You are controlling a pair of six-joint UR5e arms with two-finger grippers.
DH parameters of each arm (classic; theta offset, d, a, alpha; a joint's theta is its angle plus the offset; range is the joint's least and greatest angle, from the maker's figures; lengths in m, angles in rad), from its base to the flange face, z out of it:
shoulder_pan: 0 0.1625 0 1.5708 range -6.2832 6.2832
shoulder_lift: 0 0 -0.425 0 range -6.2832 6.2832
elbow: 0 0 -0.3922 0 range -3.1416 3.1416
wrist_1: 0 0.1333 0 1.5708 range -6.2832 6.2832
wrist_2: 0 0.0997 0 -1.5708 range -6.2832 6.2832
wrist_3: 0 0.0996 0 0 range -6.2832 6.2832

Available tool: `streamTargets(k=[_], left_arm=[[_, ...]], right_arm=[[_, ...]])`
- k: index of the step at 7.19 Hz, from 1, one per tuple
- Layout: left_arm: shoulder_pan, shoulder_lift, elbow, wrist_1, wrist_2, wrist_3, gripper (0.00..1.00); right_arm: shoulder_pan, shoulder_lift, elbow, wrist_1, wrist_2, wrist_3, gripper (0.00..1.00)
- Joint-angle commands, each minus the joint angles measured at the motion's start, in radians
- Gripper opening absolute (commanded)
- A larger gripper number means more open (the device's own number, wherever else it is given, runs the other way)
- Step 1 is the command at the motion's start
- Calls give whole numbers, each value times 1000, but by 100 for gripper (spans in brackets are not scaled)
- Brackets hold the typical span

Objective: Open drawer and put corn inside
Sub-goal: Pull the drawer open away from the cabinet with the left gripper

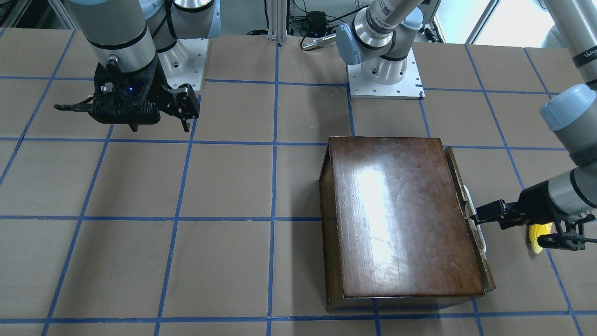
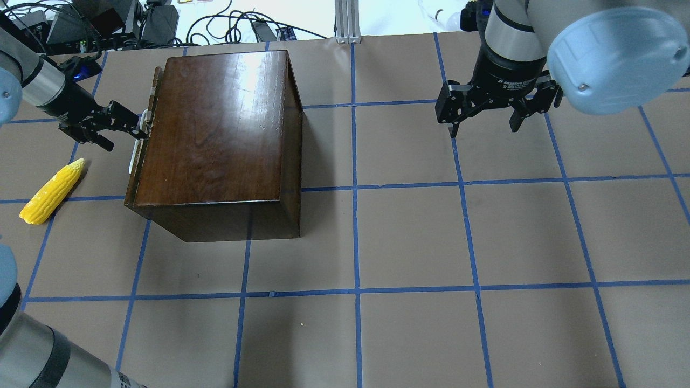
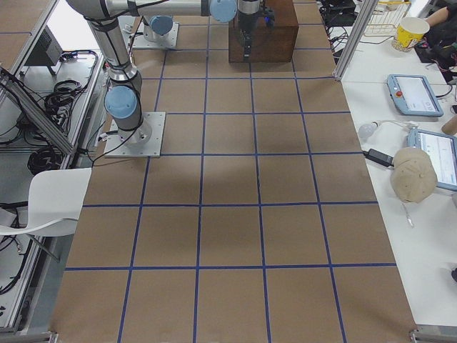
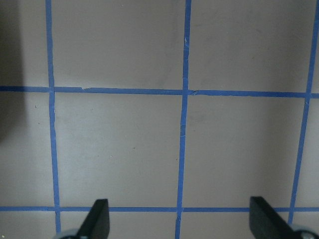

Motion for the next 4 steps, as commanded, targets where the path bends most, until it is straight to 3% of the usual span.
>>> streamTargets(k=[1, 4], left_arm=[[14, -5, 4, 6, 9, 0, 100], [51, -8, 7, 15, 35, 6, 100]], right_arm=[[0, 0, 0, 0, 0, 0, 100], [0, 0, 0, 0, 0, 0, 100]])
